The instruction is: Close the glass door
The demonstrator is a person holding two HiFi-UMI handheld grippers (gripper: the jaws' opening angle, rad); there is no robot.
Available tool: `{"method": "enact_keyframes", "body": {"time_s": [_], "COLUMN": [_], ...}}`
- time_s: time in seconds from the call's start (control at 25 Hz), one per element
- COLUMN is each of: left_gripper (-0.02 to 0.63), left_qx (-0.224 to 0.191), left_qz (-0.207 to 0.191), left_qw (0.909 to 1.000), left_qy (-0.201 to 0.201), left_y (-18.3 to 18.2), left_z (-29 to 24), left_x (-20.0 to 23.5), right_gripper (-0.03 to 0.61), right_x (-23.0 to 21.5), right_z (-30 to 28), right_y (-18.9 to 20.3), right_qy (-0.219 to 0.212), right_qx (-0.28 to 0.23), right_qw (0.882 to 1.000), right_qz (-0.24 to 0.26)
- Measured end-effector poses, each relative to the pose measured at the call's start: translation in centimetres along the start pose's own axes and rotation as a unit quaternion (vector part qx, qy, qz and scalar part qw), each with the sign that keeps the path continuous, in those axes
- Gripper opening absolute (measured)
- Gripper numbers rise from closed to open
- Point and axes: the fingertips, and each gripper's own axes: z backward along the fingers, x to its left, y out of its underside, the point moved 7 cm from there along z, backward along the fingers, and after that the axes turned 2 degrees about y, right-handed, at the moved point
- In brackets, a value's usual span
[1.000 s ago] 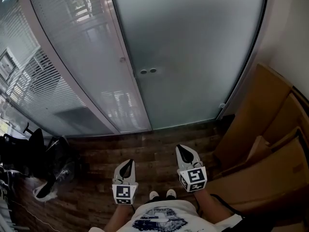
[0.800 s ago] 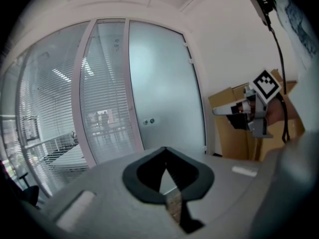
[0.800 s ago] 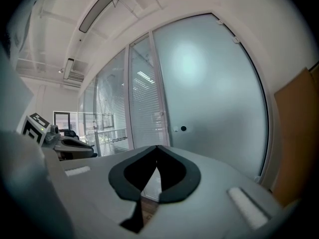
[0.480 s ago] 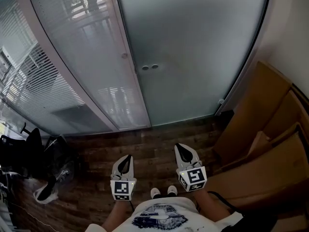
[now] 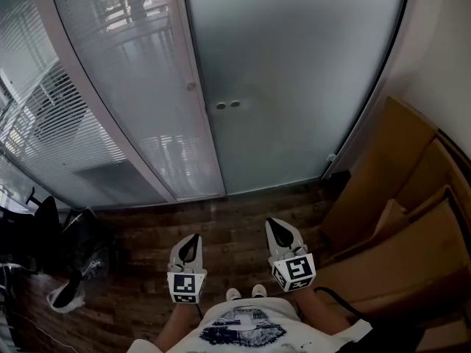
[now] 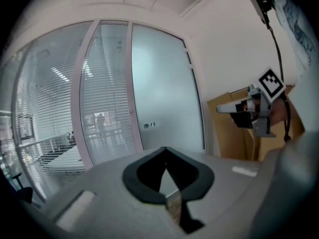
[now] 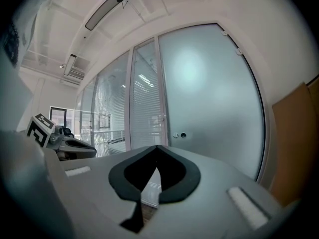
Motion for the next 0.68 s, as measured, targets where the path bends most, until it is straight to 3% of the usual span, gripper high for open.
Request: {"method": "enact_keyframes", "body": {"time_s": [0.68], "left_gripper": [0.0], "left_qx": [0.008], "left_qz": [-0.001], "left_qw": [1.0], "left_qy": [-0.001], "left_y": [0.2], "left_z": [1.5], "left_x": [0.6], "right_gripper": [0.007], "right_x": [1.2], "right_z": [0.3], "right_y": [0.1], "right_qy": [0.004], "right_qx": [0.0], "right_qw": [1.0], "right_qz": [-0.01]}}
